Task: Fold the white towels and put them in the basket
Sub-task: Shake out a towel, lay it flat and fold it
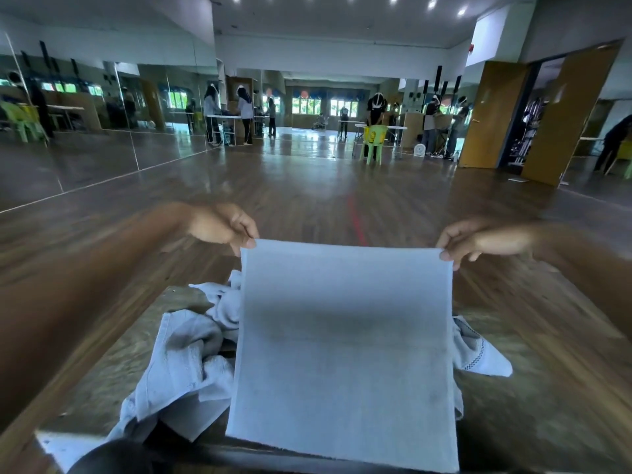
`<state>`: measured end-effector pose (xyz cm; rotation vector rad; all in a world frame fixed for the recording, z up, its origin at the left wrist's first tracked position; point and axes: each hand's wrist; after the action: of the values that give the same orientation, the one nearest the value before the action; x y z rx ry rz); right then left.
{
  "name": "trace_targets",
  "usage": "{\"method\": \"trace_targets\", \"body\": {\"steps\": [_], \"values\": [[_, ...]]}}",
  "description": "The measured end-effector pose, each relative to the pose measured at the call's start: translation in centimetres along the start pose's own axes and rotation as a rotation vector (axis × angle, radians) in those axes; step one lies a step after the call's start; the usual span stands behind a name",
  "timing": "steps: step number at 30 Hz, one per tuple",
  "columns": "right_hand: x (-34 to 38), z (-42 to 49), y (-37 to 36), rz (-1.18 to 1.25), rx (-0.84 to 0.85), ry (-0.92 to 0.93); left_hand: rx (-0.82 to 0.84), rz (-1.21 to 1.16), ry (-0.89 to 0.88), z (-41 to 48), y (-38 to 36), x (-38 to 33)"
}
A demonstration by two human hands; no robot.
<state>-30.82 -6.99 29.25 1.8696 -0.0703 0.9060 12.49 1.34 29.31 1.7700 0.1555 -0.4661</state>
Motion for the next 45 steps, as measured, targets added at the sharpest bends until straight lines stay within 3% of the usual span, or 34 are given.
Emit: {"method": "trace_targets", "body": {"steps": [3, 6, 9, 11, 15, 21, 26, 37, 45], "values": [[-2.7, 2.0, -2.4, -0.038, -0.02, 0.005, -0.096, -0.048, -0.025, 2.0, -3.7, 1.6], [-4.7, 2.6, -5.5, -0.058, -0.164, 0.092, -0.231, 0.091, -0.04, 3.6, -8.1, 3.3], [-6.8, 2.7, -9.6, -0.396, -0.246, 0.087, -0.32, 0.349, -0.066, 4.8, -13.3, 5.3], [-9.0, 2.6, -13.2, -0.617, -0.395, 0.084, -0.392, 0.481, -0.071, 4.8, -17.0, 6.3], [-13.6, 1.7, -20.4, -0.761, -0.508, 0.252, -0.384, 0.494, -0.093, 3.9, -23.7, 7.6], [-17.3, -1.2, -25.8, -0.73, -0.451, 0.229, -0.442, 0.435, -0.234, 0.1, -30.9, 9.1], [-17.7, -1.6, -27.3, -0.714, -0.451, 0.178, -0.505, 0.348, -0.166, -0.6, -33.0, 9.3], [-16.5, -1.9, -27.2, -0.626, -0.709, 0.205, -0.653, 0.315, -0.165, 0.5, -31.4, 8.6], [-17.6, -1.9, -28.4, -0.752, -0.536, 0.315, -0.567, 0.356, -0.196, -0.1, -33.5, 9.9]]}}
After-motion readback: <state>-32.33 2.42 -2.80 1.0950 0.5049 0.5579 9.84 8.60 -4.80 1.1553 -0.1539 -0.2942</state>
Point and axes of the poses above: each hand's wrist, its own z-axis towards the middle knuckle, its own y-axis out of the back of the hand, x = y × z, and after that the axes turned 3 degrees about z, right-handed
